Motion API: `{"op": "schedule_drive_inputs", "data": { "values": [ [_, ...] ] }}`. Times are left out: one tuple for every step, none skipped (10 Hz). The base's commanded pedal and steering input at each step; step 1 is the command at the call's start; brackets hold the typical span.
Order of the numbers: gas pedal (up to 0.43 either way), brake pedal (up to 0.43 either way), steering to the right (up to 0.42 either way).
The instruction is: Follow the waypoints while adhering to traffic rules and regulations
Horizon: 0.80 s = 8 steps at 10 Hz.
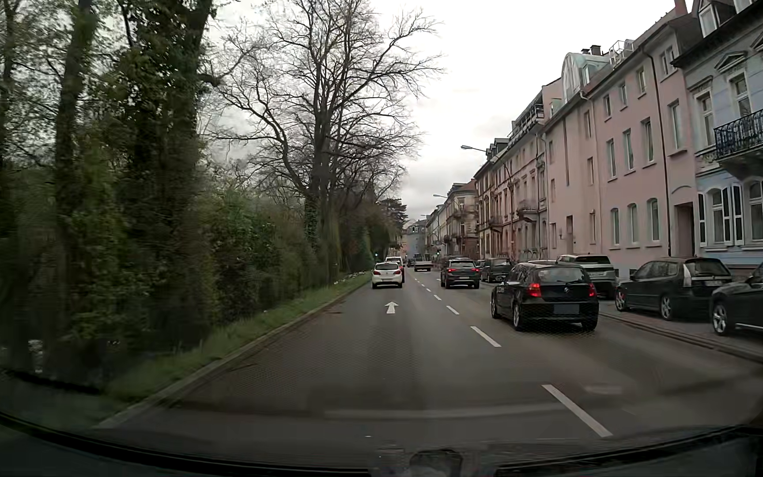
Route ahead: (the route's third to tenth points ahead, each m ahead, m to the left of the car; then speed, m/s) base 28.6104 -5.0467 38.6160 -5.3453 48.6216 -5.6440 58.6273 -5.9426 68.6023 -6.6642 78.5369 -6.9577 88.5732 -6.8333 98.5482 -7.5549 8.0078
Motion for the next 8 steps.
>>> {"op": "schedule_drive_inputs", "data": {
  "values": [
    [0.079,0.000,0.001],
    [0.079,0.000,0.001],
    [0.079,0.000,0.001],
    [0.079,0.000,0.001],
    [0.079,0.000,0.001],
    [0.079,0.000,0.001],
    [0.079,0.000,0.001],
    [0.079,0.000,0.001]
  ]
}}
